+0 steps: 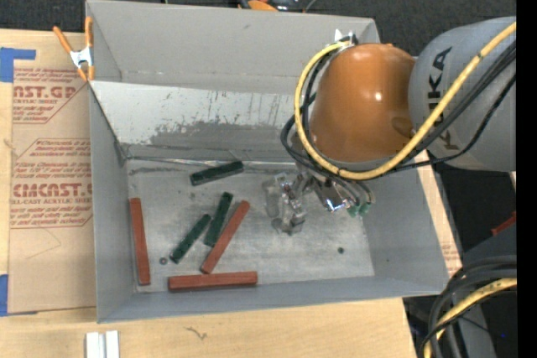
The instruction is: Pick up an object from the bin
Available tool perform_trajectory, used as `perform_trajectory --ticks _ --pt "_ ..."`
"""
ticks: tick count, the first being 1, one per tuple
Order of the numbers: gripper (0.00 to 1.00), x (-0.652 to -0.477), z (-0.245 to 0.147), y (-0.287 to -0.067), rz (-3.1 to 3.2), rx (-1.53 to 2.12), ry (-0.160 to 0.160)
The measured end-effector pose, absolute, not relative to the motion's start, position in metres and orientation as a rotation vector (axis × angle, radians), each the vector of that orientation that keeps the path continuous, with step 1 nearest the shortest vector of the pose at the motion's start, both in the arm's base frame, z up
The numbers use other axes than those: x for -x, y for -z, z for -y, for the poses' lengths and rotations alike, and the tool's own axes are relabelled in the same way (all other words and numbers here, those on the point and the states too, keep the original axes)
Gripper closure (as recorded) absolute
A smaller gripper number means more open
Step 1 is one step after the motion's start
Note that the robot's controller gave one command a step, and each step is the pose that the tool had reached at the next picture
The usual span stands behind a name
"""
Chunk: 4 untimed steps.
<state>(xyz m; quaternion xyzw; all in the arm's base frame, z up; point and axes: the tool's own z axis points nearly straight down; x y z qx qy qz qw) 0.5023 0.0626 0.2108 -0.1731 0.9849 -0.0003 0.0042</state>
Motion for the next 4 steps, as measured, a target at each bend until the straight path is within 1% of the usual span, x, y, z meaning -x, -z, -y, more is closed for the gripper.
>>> perform_trajectory --ticks 1,2,3,4 --pt "0.0 -0.501 -0.063 -0.206 -3.092 0.545 -0.001" --pt "0.0 -0.543 -0.144 -0.068 -2.991 0.968 -0.004" --pt "1.0 -0.545 -0.143 -0.071 -2.989 0.963 -0.003" --pt "1.0 -0.556 -0.151 -0.213 -2.986 0.939 0.0"
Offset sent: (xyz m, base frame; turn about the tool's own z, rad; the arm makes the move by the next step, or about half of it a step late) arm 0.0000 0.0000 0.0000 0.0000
